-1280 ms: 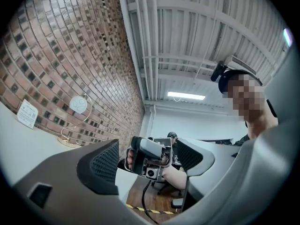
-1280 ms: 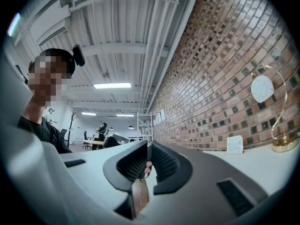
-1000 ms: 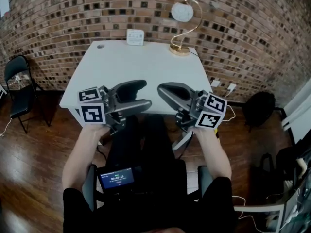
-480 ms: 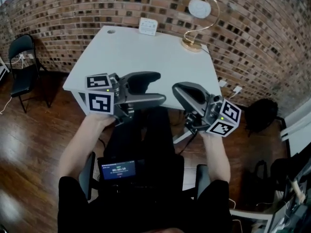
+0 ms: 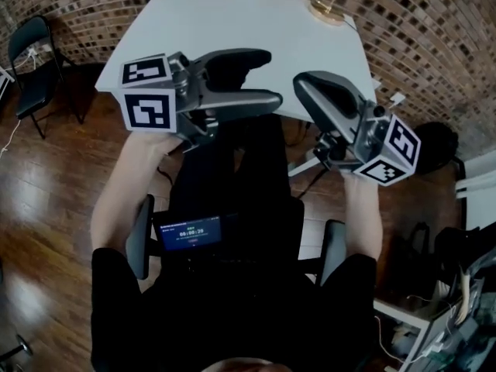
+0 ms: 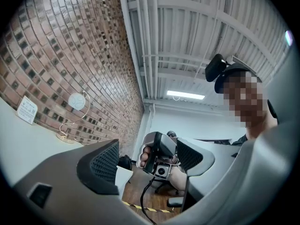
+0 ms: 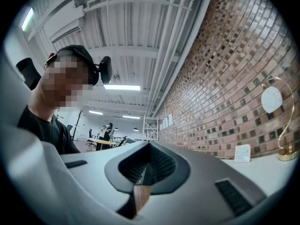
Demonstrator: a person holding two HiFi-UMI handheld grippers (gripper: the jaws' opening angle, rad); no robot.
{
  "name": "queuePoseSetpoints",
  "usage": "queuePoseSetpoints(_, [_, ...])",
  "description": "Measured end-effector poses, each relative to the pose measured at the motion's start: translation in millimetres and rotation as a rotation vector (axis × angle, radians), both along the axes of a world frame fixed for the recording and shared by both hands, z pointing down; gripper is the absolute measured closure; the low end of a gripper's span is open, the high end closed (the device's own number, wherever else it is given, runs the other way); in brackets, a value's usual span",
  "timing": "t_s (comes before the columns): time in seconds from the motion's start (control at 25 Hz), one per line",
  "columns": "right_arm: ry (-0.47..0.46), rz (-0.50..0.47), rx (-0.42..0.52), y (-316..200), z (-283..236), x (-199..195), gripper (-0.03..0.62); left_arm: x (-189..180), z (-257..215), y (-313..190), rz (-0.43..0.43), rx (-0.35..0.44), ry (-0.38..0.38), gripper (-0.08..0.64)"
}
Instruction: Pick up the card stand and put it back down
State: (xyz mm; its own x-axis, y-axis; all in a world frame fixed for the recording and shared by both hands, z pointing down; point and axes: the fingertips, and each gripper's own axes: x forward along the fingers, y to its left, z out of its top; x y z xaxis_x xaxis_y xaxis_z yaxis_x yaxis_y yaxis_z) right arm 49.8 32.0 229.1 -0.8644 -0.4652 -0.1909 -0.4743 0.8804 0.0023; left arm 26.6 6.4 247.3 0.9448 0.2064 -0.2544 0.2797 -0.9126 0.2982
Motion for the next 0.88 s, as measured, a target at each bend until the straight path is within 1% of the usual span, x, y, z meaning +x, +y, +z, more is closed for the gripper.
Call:
queuePoseSetpoints(0.12, [0.012,0.009,0.022,0.9,-1.2,-5.1,0.577,-1.0,3.3,1.6,0.003,0.002,0.002,0.175])
queuePoseSetpoints(0.2, [0.01,0.007,0.009,0.3,4.4,-3.5,0.577,0.0,5.3,2.3,0.008,-0.002,0.003,0.175])
queuePoseSetpoints(0.56, [0.024,-0.009,0.014,1.0,6.1,-9.4,0.577,-2.4,6.7,4.8,0.007,0.0,-0.02,0.175])
queuePoseSetpoints(0.88, [0.035,-0.016,0.003,0.2,6.8,-10.8,0.577,-1.7,7.0,4.1,0.005,-0.001,-0.011,0.175])
